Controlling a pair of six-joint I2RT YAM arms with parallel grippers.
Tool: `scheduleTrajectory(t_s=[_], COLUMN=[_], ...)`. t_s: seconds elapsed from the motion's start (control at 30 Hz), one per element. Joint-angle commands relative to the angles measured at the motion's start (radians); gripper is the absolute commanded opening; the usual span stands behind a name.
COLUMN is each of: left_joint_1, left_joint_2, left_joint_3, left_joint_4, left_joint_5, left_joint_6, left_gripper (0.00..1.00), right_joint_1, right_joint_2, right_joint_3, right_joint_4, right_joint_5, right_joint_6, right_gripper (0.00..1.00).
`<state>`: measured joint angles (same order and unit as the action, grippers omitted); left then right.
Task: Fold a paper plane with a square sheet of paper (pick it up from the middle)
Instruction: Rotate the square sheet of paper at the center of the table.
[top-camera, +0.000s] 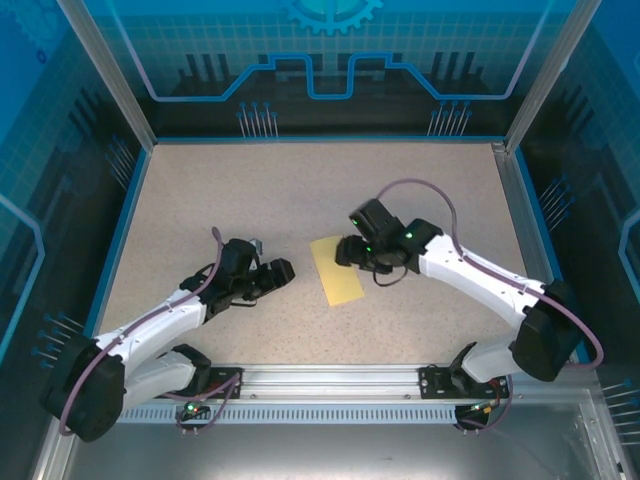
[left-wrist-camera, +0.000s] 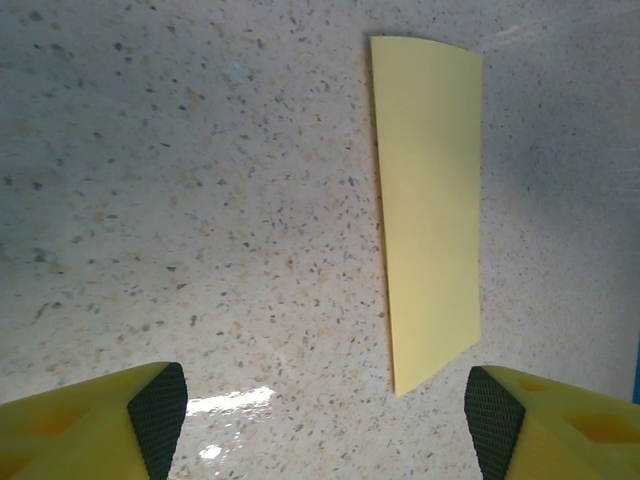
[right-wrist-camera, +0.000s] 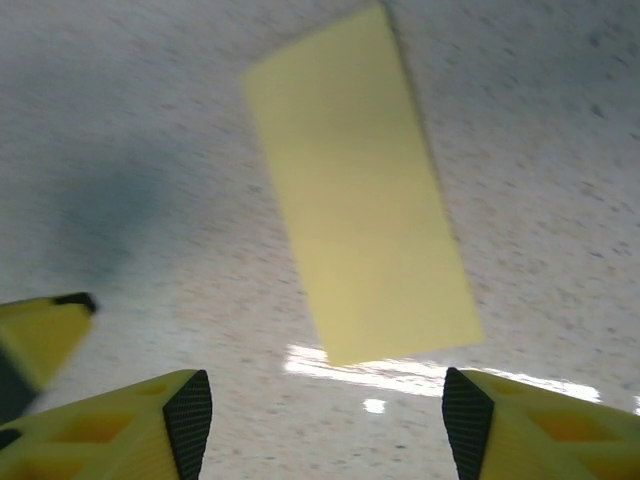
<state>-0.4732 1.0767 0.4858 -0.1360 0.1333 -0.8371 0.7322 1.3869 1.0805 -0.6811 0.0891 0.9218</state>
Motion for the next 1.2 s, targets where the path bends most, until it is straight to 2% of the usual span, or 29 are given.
scheduleTrajectory(t_s=[0.0,0.13,0.2,0.47,0.63,0.8,1.17], left_joint_1=[-0.016,-0.062,-0.084,-0.153,-0.153,-0.143,-0.1], left_joint_2=[0.023,0.089,0.143,0.347,0.409,0.493,0.648], left_joint_3=[0.007,0.041,0.057,0.149,0.208,0.286,0.423], left_joint_4=[0.048,0.065,0.091,0.179,0.164,0.149,0.112], left_joint_5=[0.054,0.052,0.05,0.05,0.025,-0.003,0.014], left_joint_6=[-0.015,-0.026,-0.042,-0.077,-0.059,-0.044,-0.066], left_gripper=[0.76,0.76,0.77,0.72,0.64,0.56,0.54], right_joint_1=[-0.05,-0.13,-0.172,-0.198,-0.217,-0.257,-0.275], right_joint_2=[-0.094,-0.099,-0.077,0.029,0.124,0.226,0.379], right_joint_3=[-0.13,-0.193,-0.195,-0.195,-0.171,-0.129,-0.09], right_joint_4=[0.161,0.202,0.23,0.257,0.297,0.332,0.365], right_joint_5=[-0.092,-0.187,-0.295,-0.327,-0.374,-0.415,-0.471], right_joint_6=[-0.096,-0.177,-0.224,-0.268,-0.294,-0.321,-0.352], right_gripper=[0.69,0.65,0.62,0.56,0.51,0.5,0.47])
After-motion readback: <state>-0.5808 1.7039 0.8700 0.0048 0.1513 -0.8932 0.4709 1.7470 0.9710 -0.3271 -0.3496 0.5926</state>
